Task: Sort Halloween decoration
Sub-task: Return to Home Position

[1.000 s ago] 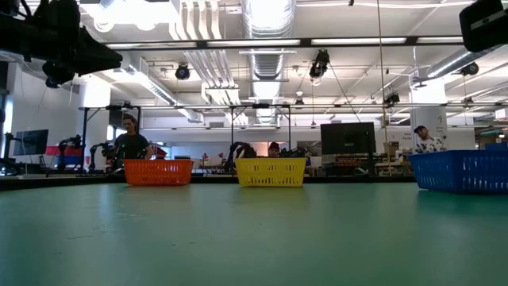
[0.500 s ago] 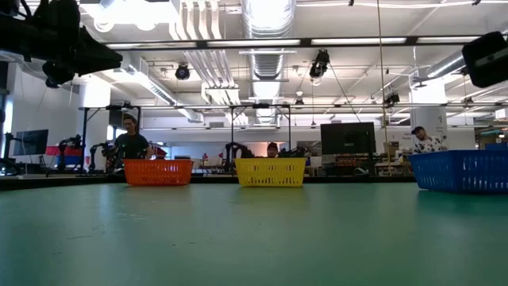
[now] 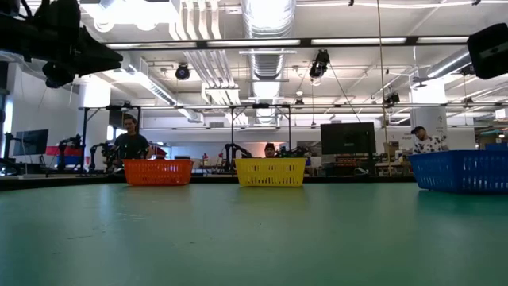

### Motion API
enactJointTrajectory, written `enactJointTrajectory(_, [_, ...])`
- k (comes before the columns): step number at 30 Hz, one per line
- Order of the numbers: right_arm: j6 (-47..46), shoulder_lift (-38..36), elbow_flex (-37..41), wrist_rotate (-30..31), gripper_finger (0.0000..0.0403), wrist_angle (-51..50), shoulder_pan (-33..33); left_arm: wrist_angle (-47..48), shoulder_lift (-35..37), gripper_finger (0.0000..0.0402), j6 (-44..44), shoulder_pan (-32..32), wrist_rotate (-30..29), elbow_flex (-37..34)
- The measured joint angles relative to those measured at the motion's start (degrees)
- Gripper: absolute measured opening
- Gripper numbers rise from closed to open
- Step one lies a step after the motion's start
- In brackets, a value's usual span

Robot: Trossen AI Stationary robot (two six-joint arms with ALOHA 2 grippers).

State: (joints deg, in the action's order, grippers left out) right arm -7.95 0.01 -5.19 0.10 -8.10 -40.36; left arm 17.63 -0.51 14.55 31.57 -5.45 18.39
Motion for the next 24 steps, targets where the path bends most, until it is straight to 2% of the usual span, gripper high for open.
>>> enactJointTrajectory(7, [-0.4,0.0,-1.8,0.0,0.0068,-1.4,0.0,0.0,0.0,0.0088,1.2,0.0,0.0,0.0])
enactJointTrajectory(17, [-1.9,0.0,4.4,-0.1,0.0068,9.0,0.0,0.0,0.0,0.0088,1.5,0.0,0.0,0.0])
enactJointTrajectory(24, [-0.1,0.0,4.6,-0.1,0.0068,9.0,0.0,0.2,0.0,0.0088,1.5,0.0,0.0,0.0])
